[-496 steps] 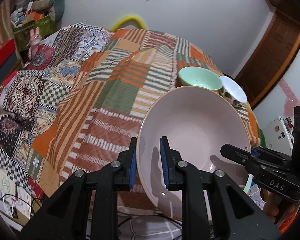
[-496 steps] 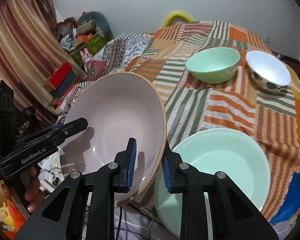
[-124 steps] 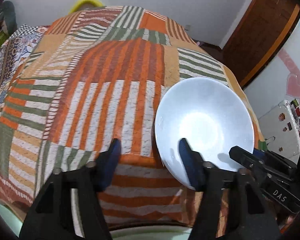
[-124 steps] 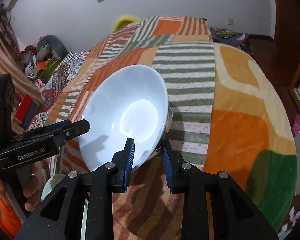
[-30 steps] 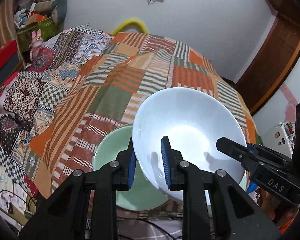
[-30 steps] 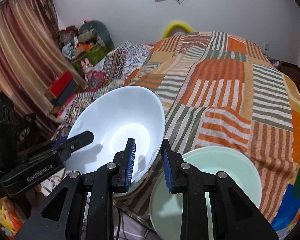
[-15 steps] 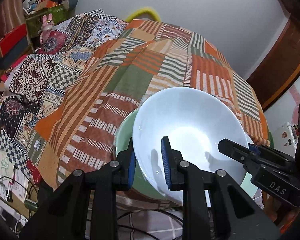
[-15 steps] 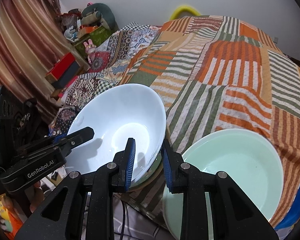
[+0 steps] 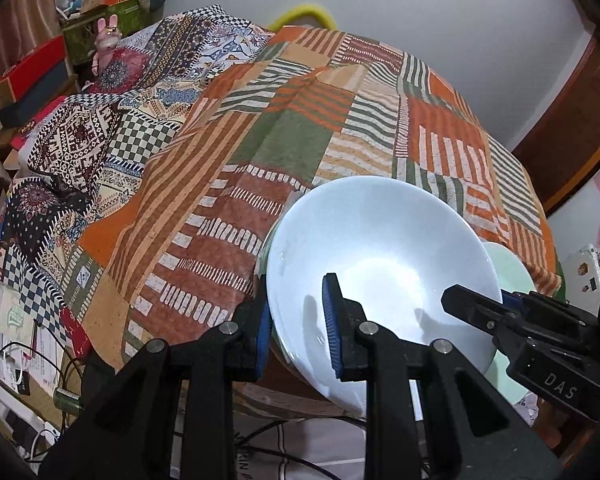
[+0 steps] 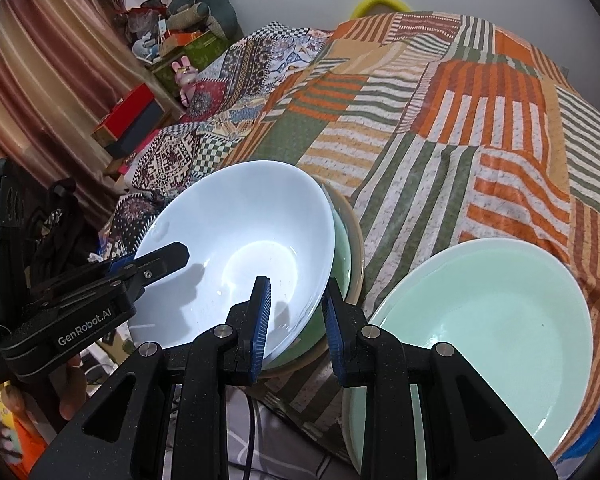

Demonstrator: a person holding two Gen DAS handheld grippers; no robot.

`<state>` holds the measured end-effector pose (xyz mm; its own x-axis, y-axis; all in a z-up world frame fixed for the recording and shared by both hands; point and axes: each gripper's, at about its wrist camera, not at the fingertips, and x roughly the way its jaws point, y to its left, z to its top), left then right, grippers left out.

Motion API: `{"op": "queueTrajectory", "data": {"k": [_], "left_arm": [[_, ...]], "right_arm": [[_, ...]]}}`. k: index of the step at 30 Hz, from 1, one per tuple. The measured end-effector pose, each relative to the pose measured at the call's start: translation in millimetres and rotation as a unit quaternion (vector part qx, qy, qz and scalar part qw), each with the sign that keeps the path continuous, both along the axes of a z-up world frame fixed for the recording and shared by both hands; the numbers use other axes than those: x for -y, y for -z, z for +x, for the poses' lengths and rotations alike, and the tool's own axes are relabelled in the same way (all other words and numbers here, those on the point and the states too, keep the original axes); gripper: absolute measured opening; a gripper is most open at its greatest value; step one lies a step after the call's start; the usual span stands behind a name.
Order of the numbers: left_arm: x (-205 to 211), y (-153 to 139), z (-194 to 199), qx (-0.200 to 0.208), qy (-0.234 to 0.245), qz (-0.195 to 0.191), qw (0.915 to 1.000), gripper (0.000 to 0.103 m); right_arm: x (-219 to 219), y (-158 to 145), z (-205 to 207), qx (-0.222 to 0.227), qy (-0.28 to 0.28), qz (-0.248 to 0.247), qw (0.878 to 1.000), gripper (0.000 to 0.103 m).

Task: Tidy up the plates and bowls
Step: 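Lower the white bowl into the mint-green bowl and open both grippers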

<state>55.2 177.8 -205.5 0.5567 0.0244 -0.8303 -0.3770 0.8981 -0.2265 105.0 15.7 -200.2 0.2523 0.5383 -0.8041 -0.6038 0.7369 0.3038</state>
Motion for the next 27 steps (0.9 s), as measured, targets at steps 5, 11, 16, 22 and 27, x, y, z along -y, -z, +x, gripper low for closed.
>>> {"op": "queueTrajectory", "data": {"k": [5, 11, 16, 22, 27], "left_arm": [[1, 2, 1, -0.001, 0.001, 0.007, 1.0, 0.023], [-4, 8, 3, -0.005, -0.007, -0.014, 0.9999, 0.023], [-1, 11, 6, -0.012, -0.006, -0.012, 0.9998, 0.023], [15, 3, 10, -0.02, 0.012, 0.061, 0.9979, 0.023], [16, 0, 9, -0.024, 0.016, 0.066, 0.9974, 0.032]], "right_arm": [[-2, 3, -2, 0.0, 0.001, -0.007, 1.0, 0.024], [1, 6, 1, -0.009, 0.002, -0.002, 1.0, 0.024], [7, 1, 2, 0.0, 0.009, 0.0, 1.0, 0.024], [10, -4, 3, 0.015, 0.007, -0.001, 1.0, 0.024], [11, 0, 4, 0.003, 0.005, 0.002, 1.0, 0.024]]}}
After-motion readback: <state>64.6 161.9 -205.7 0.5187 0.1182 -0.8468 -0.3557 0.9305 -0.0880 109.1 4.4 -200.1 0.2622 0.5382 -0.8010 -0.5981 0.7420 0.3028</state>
